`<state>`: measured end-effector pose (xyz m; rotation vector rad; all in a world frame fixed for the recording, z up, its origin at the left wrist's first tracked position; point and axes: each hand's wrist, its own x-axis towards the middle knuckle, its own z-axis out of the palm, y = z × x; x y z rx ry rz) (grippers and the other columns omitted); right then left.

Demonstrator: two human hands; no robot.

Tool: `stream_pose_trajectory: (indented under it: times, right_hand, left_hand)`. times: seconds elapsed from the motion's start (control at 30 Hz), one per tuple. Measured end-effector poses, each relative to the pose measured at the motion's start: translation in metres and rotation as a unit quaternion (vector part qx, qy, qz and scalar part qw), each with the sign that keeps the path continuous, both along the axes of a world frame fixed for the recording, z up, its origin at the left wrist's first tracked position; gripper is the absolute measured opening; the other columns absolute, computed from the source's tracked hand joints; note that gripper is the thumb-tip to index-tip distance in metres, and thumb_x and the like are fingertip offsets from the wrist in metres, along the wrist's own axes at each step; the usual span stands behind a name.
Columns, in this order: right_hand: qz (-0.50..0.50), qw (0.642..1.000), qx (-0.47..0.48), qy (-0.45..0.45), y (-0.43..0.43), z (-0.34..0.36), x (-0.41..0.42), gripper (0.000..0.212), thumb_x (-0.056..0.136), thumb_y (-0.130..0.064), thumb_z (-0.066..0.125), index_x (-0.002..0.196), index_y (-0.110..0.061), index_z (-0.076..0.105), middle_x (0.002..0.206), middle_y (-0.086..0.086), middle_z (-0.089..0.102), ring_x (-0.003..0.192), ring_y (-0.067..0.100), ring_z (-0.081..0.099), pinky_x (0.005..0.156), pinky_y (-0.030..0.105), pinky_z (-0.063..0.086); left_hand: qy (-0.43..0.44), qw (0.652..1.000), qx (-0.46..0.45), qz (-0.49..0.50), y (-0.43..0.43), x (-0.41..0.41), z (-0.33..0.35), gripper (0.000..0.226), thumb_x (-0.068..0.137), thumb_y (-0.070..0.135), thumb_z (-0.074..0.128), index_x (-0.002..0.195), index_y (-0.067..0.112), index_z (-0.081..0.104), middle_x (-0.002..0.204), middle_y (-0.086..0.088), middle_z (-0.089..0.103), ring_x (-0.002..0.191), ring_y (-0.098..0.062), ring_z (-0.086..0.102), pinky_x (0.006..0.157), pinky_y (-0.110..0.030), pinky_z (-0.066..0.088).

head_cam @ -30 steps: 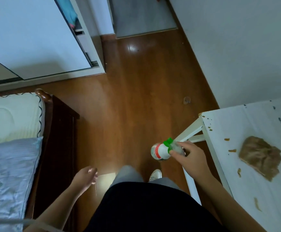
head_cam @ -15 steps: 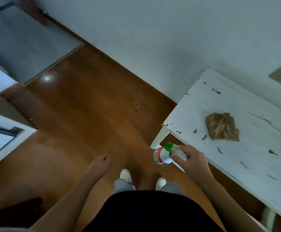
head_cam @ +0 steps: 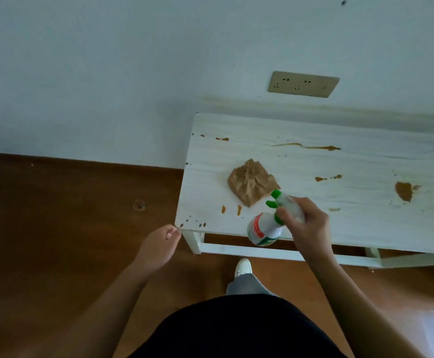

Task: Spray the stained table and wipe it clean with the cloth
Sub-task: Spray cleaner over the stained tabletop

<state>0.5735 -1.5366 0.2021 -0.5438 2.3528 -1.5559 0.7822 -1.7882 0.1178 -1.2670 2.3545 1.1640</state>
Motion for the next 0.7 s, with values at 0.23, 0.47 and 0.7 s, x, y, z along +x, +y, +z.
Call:
stream_pose_trajectory:
  times: [0.23, 0.47, 0.7]
  right_hand:
    - [-0.027, 1.000, 0.000, -0.012, -0.008, -0.009, -0.127, 0.019, 0.087, -0.025, 0.077, 0.105, -0.026, 0.072, 0.098, -0.002, 0.072, 0.087, 0.015, 0.068, 0.071, 0.029, 0.058]
    - [0.027, 0.997, 0.051, -0.049, -0.024, -0.031, -0.212, 0.026, 0.085, -0.028, 0.080, 0.108, -0.024, 0.071, 0.094, -0.007, 0.067, 0.084, 0.007, 0.062, 0.067, 0.020, 0.047]
    - [0.016, 0.993, 0.009, -0.113, -0.049, -0.053, -0.249, 0.018, 0.084, -0.036, 0.079, 0.101, -0.036, 0.073, 0.093, -0.008, 0.075, 0.086, 0.012, 0.071, 0.073, 0.027, 0.058]
  left_hand:
    - [-0.025, 0.998, -0.042, -0.040, -0.002, -0.068, 0.004, 0.024, 0.108, 0.042, 0.040, 0.110, 0.027, 0.060, 0.106, 0.007, 0.066, 0.094, -0.006, 0.062, 0.088, -0.032, 0.056]
    - [-0.062, 0.991, -0.095, -0.069, -0.006, -0.125, 0.007, 0.030, 0.107, 0.047, 0.040, 0.121, 0.028, 0.059, 0.112, 0.013, 0.063, 0.096, -0.004, 0.060, 0.074, -0.018, 0.046]
    - [-0.083, 0.987, -0.110, -0.081, -0.012, -0.164, 0.001, 0.035, 0.107, 0.044, 0.042, 0.128, 0.023, 0.060, 0.126, 0.006, 0.067, 0.100, -0.005, 0.057, 0.084, -0.023, 0.050]
